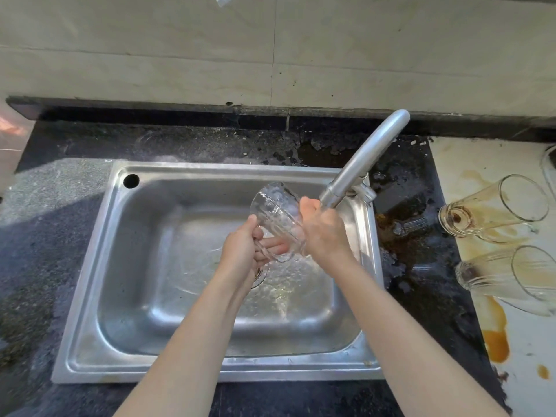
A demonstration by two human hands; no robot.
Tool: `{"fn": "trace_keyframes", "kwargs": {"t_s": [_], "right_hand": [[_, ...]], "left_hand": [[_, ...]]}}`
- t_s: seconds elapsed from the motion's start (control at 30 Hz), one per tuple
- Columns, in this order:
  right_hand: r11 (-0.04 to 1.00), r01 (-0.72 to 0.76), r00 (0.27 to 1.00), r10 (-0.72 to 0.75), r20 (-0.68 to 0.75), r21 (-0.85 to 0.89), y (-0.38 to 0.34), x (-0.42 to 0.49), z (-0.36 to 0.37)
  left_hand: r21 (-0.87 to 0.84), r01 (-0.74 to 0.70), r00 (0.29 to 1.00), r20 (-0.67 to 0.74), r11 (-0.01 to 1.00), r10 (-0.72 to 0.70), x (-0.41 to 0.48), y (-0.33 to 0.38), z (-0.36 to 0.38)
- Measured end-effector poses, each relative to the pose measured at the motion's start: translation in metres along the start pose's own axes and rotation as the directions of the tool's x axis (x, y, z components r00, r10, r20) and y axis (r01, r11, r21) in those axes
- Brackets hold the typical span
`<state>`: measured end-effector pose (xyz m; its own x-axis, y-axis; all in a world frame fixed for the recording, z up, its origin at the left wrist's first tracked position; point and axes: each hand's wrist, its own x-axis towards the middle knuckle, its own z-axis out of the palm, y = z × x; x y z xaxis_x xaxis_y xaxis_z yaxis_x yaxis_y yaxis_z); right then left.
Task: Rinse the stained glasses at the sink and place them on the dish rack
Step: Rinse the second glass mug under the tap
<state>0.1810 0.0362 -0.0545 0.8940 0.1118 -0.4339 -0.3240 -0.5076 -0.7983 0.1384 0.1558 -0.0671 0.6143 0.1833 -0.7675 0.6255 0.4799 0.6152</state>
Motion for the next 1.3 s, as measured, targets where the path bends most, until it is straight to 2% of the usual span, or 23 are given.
{"fn": "trace_keyframes", "kwargs": {"t_s": [0.07,0.1,0.13,0.2,0.27,0.33,0.4,0.5,0.63,0.73,0.83,0.9,0.93,1.0,1.07,1.17,1.23,1.3], "right_hand": [[0.961,0.245,0.965,-0.254,-0.061,-0.131,0.009,-0.010,0.000],[0.941,0.303,0.947,-0.315,-0.068,-0.154,0.012,-0.011,0.000],[0.946,0.311,0.944,-0.318,-0.083,-0.091,0.016,-0.007,-0.002],[0.960,0.146,0.988,-0.131,-0.079,0.240,0.011,-0.003,-0.006],[0.879,-0.059,0.998,0.054,0.024,0.473,0.004,0.004,-0.007],[0.898,-0.111,0.993,0.113,0.020,0.427,-0.004,0.008,-0.007],[0.933,-0.080,0.992,0.109,-0.064,0.352,-0.011,0.006,-0.005],[0.973,0.011,0.992,0.019,-0.124,0.232,-0.016,0.000,-0.002],[0.990,0.125,0.977,-0.111,-0.180,0.065,-0.015,-0.007,-0.002],[0.984,0.179,0.978,-0.181,-0.105,-0.024,-0.012,-0.011,-0.006],[0.996,0.027,0.996,-0.020,0.081,-0.080,-0.018,-0.002,-0.015],[0.978,-0.052,0.973,0.094,0.209,-0.200,-0.018,0.008,-0.022],[0.975,-0.107,0.963,0.151,0.223,-0.195,-0.016,0.013,-0.024],[0.974,-0.228,0.955,0.224,0.194,-0.001,-0.007,0.018,-0.018],[0.923,-0.313,0.949,0.294,0.114,0.222,0.005,0.017,-0.009],[0.883,-0.326,0.945,0.313,0.093,0.337,0.012,0.016,-0.005],[0.830,-0.351,0.935,0.332,0.122,0.434,0.014,0.016,-0.012],[0.684,-0.421,0.903,0.379,0.202,0.595,0.018,0.016,-0.017]], "left_hand": [[-0.115,0.088,0.996,0.033,0.990,-0.084,0.003,-0.002,-0.001],[-0.149,0.121,0.992,0.063,0.981,-0.113,0.002,-0.002,-0.001],[-0.170,0.153,0.985,0.101,0.974,-0.137,0.001,-0.002,-0.001],[-0.202,0.216,0.967,0.176,0.955,-0.182,0.000,-0.002,0.000],[-0.244,0.275,0.949,0.225,0.930,-0.221,0.002,-0.003,0.001],[-0.228,0.296,0.943,0.224,0.928,-0.246,0.006,-0.004,0.003],[-0.182,0.286,0.953,0.156,0.941,-0.259,0.009,-0.006,0.009],[-0.202,0.269,0.963,0.041,0.942,-0.267,0.017,-0.008,0.020],[-0.171,0.280,0.957,-0.029,0.945,-0.289,0.025,-0.003,0.031],[-0.110,0.270,0.957,-0.080,0.957,-0.279,0.025,-0.005,0.036],[0.030,0.230,0.970,-0.095,0.973,-0.226,0.023,-0.010,0.033],[0.125,0.166,0.983,-0.097,0.978,-0.155,0.021,-0.008,0.031],[0.171,0.123,0.989,-0.101,0.978,-0.107,0.021,-0.005,0.031],[0.221,0.033,0.995,-0.102,0.975,-0.011,0.021,0.002,0.033],[0.258,-0.025,0.995,-0.091,0.966,0.050,0.020,0.007,0.035],[0.271,-0.031,0.997,-0.055,0.962,0.047,0.018,0.007,0.038],[0.182,0.002,1.000,0.005,0.983,-0.003,0.016,0.007,0.041],[0.020,0.057,0.990,0.129,0.998,-0.059,0.012,0.010,0.046]]}}
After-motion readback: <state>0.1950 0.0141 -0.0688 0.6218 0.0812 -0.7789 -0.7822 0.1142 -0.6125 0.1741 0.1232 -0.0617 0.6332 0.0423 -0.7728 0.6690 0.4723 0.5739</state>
